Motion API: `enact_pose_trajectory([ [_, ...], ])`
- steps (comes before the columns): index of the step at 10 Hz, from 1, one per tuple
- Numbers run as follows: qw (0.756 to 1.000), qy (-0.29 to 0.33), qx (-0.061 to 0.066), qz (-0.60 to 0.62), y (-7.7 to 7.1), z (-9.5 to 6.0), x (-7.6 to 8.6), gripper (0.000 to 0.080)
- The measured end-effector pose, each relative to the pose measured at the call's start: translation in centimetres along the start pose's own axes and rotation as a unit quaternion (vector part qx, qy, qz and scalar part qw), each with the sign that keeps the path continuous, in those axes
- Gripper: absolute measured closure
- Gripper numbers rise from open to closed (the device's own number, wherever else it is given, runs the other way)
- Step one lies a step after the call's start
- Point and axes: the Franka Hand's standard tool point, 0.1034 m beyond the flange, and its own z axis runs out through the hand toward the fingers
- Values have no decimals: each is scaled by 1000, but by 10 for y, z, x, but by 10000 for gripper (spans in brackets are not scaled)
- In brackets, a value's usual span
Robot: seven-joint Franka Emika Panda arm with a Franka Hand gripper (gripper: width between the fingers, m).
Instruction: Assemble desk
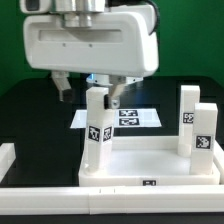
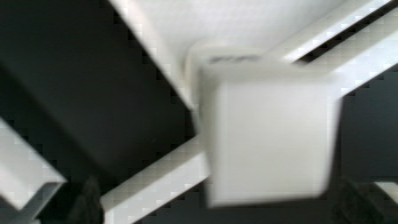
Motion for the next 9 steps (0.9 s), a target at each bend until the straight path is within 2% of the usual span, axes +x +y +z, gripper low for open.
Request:
enact_pose_trajectory([
  [2,1000,3,0,10,-10,13,-14,150],
  [4,1000,1,-1,12,-11,16,-16,150],
  [6,1000,1,-1,26,-11,16,-16,408],
  [7,998,1,-1,68,-11,16,-16,408],
  [8,995,1,0,100,-11,16,-16,514],
  [9,991,1,0,137,-11,16,-16,514],
])
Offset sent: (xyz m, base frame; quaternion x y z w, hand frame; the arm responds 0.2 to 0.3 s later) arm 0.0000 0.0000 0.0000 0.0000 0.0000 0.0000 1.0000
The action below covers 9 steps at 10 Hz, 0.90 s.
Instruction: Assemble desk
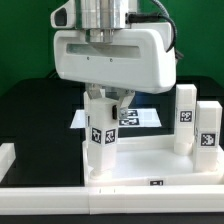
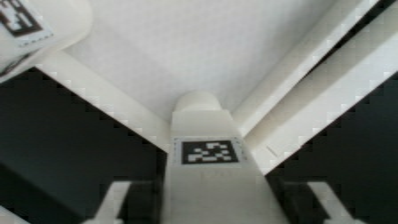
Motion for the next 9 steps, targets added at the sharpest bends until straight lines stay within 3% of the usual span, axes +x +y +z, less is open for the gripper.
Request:
enact_pose_trajectory([
  [3,984,-11,3,177,4,0,7,514],
  [4,965,-24,14,262,5,0,11,514],
  [5,939,-39,33,341,5,0,14,514],
  [6,926,-48,42,372,6,0,16,514],
  [7,931,-46,40,361,6,0,16,514],
  [8,933,-46,40,354,6,0,16,481],
  [9,934,-46,40,352,6,0,16,346],
])
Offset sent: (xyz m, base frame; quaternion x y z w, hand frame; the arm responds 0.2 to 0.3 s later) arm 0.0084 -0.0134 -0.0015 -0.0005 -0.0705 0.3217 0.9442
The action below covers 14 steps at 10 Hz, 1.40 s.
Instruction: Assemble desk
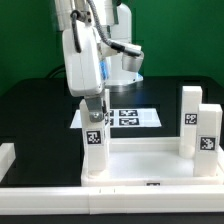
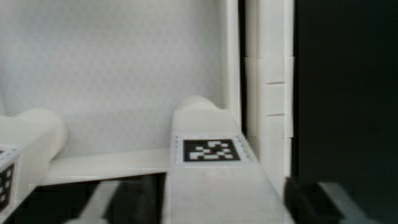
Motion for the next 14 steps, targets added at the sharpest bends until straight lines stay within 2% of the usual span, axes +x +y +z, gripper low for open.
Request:
enact_pose_trajectory([
  [1,997,4,-3,-81,0,-1,0,346],
  [2,982,5,-4,-188,0,-1,2,191],
  [3,965,3,-6,-263,2,0,2,163],
  [6,939,6,-8,-344,1,0,5,151],
  [7,920,8,-11,-391,1,0,6,150],
  [9,820,-13,-26,-571,-1,-5,8,150],
  [10,847,-9,-23,-530,-3,-4,10,150],
  [12,856,-7,-25,-516,-2,-4,11,414],
  [13,874,-6,-25,-486,-2,-4,11,414],
  [14,902,-4,-26,-431,-2,-4,11,515],
])
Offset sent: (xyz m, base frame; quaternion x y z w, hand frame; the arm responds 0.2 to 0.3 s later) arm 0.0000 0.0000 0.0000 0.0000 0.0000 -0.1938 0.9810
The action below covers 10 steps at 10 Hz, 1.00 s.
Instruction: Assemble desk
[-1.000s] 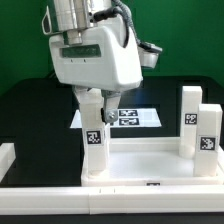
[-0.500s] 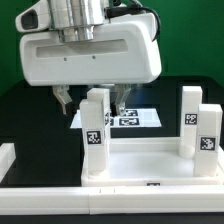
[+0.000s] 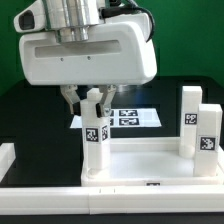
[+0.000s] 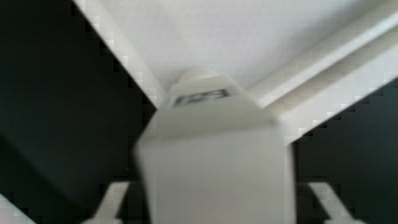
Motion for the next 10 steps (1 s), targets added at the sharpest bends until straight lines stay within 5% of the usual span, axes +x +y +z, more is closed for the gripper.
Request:
enact_pose_trajectory([
  [3,983,4,-5,184,-3,2,6,515],
  [7,832,-12,23,554,-2,5,9,515],
  [10,859,-8,20,512,-3,5,8,437],
])
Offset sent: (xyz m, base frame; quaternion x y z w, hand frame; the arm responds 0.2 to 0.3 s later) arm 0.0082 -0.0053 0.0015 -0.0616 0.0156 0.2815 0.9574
